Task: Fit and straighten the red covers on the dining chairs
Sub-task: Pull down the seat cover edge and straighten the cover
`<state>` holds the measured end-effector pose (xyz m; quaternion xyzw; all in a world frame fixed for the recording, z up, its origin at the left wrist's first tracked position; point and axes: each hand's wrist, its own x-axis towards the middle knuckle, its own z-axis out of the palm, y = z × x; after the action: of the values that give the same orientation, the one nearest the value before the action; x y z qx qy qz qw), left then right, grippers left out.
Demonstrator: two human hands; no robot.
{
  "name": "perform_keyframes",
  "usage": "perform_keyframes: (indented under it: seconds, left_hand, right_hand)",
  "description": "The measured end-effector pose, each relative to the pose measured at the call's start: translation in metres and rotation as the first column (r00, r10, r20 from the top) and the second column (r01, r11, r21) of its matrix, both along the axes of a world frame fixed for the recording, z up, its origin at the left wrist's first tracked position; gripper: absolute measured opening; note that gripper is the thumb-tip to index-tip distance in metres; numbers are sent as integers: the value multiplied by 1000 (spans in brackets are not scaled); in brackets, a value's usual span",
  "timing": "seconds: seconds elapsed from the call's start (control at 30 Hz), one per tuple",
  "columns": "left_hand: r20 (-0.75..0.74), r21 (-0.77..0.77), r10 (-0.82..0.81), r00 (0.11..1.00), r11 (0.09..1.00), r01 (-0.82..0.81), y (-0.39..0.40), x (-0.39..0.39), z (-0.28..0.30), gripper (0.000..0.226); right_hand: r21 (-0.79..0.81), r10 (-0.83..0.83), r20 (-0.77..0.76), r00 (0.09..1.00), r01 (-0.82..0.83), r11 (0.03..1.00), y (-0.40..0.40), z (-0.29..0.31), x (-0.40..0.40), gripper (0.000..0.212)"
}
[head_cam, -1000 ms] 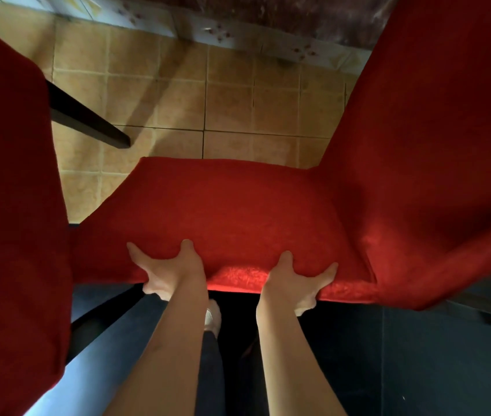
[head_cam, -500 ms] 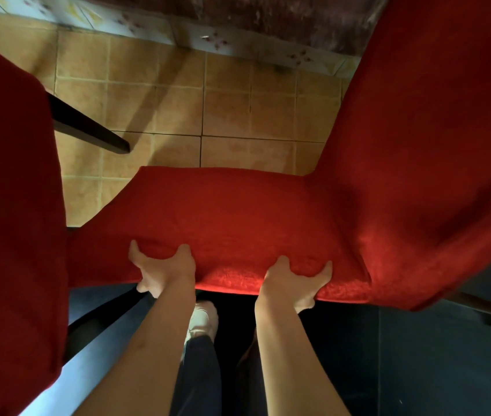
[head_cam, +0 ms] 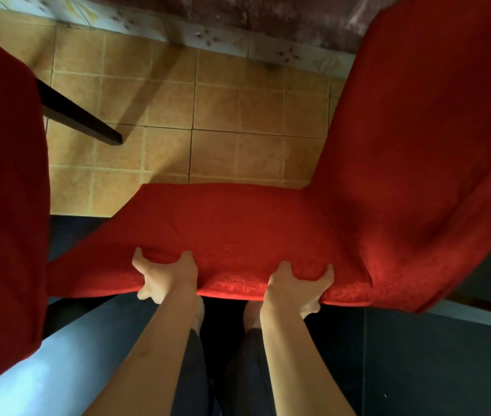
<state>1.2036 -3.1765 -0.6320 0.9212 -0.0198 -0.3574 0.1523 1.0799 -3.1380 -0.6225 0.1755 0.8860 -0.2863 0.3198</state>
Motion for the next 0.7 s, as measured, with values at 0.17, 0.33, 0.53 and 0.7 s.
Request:
perform_keyframes:
  seconds: [0.17, 0.33, 0.53, 0.7]
  left_hand:
    - [-10, 22, -18, 1000, 1000, 19, 31, -19, 3, 89]
    - [-25, 57, 0, 1000, 998, 2, 49, -35, 6, 90]
    - [-7, 38, 120, 993, 992, -120, 77, -50, 17, 87]
    - [-47, 81, 172, 984, 983, -168, 116, -54, 32, 88]
  right_hand:
    - [56, -33, -42, 999, 36, 998, 21, -1, -18, 85]
    - [83, 31, -48, 998, -27, 996, 36, 1, -37, 85]
    - [99, 106, -58, 993, -100, 990, 57, 8, -48, 84]
    - [103, 180, -66, 981, -173, 980, 87, 17, -51, 80]
